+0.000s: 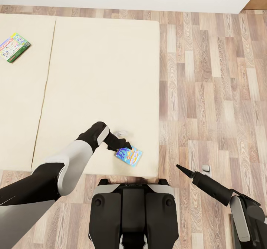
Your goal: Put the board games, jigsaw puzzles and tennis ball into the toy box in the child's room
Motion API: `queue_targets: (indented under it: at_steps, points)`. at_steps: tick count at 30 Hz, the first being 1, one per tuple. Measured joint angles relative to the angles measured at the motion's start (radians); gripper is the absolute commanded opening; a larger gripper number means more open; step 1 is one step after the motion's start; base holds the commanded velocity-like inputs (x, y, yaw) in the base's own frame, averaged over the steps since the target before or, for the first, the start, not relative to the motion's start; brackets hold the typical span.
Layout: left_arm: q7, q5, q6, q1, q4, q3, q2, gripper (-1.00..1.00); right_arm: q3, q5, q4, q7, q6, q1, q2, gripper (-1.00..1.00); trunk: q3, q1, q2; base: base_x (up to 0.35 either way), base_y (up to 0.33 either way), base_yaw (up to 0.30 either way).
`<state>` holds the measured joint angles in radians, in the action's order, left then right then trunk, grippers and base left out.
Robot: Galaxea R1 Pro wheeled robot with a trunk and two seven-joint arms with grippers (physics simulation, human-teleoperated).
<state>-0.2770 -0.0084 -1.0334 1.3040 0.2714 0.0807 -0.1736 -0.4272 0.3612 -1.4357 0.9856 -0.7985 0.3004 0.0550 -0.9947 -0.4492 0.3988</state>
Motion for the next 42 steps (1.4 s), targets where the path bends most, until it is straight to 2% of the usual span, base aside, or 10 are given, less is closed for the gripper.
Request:
queue_targets:
  at_steps: [3,10,42]
  points:
    - [-0.024,0.014,0.004,0.000,0.000,0.004,0.000,1.00,0.000,0.000,0.000,0.000,0.000,0.000,0.000,1.00,0.000,0.000,0.000,0.000,0.000,0.000]
    - [-0.059,0.013,0.004,0.000,-0.001,0.003,0.000,1.00,0.000,0.000,0.000,0.000,0.000,0.000,0.000,1.00,0.000,0.000,0.000,0.000,0.000,0.000]
    - [-0.065,0.012,0.006,-0.002,-0.001,0.002,0.000,1.00,-0.002,0.002,-0.006,0.001,0.000,0.002,0.000,1.00,0.000,0.000,0.000,0.000,0.000,0.000]
